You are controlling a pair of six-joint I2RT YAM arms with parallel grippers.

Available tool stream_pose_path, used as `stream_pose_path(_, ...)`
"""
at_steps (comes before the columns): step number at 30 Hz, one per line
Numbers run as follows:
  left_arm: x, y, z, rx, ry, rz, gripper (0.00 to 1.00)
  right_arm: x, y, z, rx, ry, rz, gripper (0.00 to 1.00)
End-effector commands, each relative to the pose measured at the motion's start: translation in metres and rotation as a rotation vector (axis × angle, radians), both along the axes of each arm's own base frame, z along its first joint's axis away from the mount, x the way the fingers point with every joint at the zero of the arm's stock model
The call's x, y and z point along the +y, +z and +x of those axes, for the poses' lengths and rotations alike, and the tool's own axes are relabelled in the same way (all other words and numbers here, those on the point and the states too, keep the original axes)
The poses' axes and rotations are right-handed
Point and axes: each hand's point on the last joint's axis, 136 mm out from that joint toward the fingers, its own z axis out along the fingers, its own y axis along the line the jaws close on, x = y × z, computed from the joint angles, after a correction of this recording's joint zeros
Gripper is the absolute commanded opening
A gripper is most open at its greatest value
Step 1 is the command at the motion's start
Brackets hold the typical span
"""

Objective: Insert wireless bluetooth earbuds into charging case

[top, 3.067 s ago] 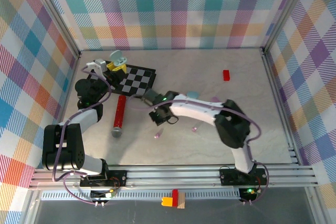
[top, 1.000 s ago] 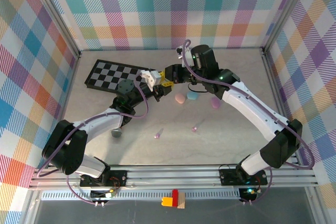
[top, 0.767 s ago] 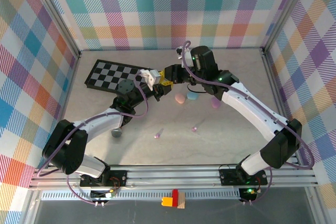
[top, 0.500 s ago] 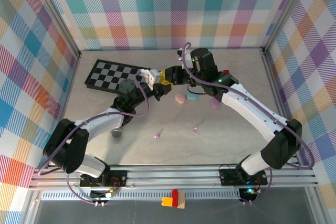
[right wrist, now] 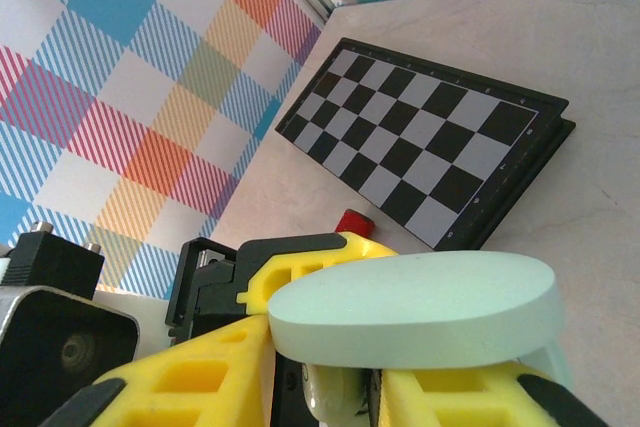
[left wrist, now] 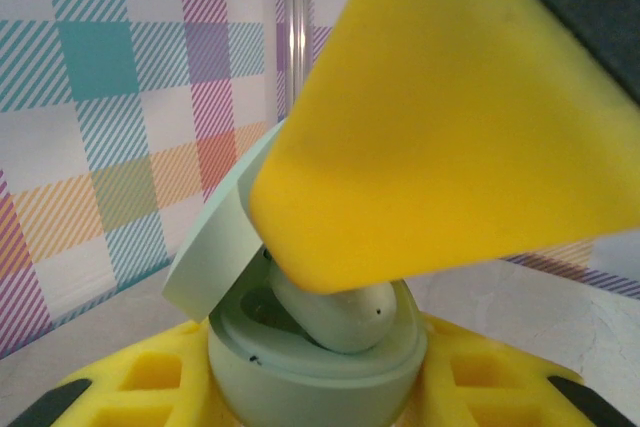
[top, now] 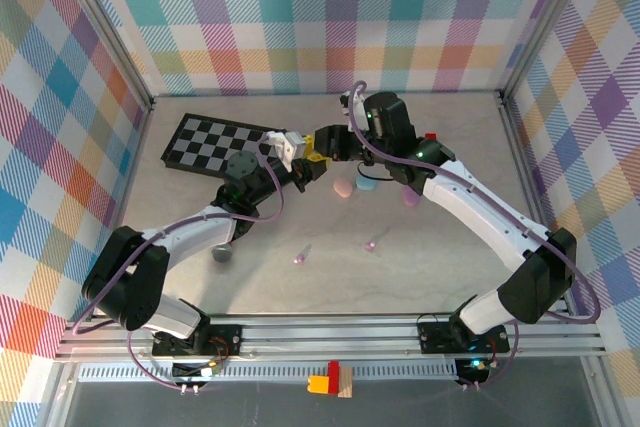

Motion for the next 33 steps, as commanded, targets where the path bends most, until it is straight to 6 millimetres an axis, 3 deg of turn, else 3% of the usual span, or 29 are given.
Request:
stream_pose_path(1, 0.002, 0.057, -0.014, -0.159, -0.018, -0.088, 0.36, -0.013, 0.000, 0.000, 0.001, -0.043, -0.045, 0.31)
stream_pose_path(8, 0.002, 0.049, -0.012, -0.152, -0.014, -0.069, 0.36, -0.019, 0.029, -0.010, -0.081, -0.021, -0.004, 0.43)
stream_pose_path(13, 0.002, 0.042, -0.011, -0.141, -0.005, -0.020, 0.36, -0.019, 0.052, -0.022, -0.148, 0.033, 0.016, 0.43)
stream_pose_path(18, 0.003, 0.037, -0.015, -0.150, -0.007, 0.052, 0.36, -0.019, 0.072, -0.019, -0.190, 0.039, -0.001, 0.42)
stream_pose_path(27, 0.002, 0.037, -0.020, -0.147, -0.027, 0.064, 0.35, -0.003, 0.061, 0.003, -0.117, 0.058, -0.064, 0.42)
stream_pose_path(33, 0.004, 0.044, -0.022, -0.134, -0.030, 0.024, 0.36, -0.014, 0.047, 0.004, -0.096, 0.019, -0.091, 0.45)
